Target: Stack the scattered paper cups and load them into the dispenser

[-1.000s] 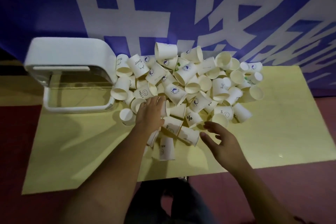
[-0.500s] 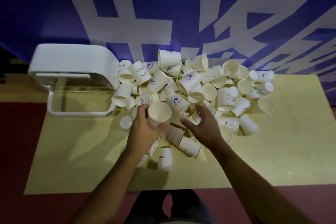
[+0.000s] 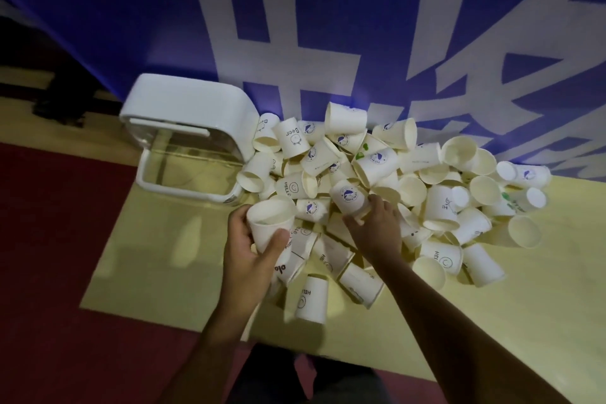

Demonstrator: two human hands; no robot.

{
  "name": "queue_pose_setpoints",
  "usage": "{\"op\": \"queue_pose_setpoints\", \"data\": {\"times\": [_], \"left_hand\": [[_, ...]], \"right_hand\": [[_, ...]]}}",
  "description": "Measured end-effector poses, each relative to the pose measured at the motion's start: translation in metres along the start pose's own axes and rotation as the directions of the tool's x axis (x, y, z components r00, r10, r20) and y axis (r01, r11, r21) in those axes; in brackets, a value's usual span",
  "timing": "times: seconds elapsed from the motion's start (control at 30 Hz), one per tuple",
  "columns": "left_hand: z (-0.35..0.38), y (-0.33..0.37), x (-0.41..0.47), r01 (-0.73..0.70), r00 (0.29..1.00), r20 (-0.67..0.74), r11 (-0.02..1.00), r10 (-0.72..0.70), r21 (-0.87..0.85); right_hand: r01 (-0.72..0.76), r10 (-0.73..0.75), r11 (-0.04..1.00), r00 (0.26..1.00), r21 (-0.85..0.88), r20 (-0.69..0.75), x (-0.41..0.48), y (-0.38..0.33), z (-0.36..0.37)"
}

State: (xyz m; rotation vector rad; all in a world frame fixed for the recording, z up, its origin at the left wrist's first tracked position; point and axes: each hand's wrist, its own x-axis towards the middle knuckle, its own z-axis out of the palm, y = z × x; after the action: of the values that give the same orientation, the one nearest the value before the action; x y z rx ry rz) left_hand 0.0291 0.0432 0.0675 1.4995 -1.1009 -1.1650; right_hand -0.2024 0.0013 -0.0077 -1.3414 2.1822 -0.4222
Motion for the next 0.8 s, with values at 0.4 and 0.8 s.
{"op": "queue_pose_setpoints", "data": {"times": [0.4, 0.8], "left_hand": [[-0.145, -0.012, 0.056, -0.121, 0.992, -0.039, 0.993, 0.121, 0.005], [-0.286, -0.039, 0.191, -0.167, 0.963, 0.242, 0.966, 0.117, 0.196]], "right_hand": [[0.267, -0.225, 0.931, 0.956, 0.25, -0.186, -0.069, -0.093, 0.019], [0.197, -0.142, 0.924, 0.973, 0.328, -0.184, -0.109, -0.256, 0.126]]}}
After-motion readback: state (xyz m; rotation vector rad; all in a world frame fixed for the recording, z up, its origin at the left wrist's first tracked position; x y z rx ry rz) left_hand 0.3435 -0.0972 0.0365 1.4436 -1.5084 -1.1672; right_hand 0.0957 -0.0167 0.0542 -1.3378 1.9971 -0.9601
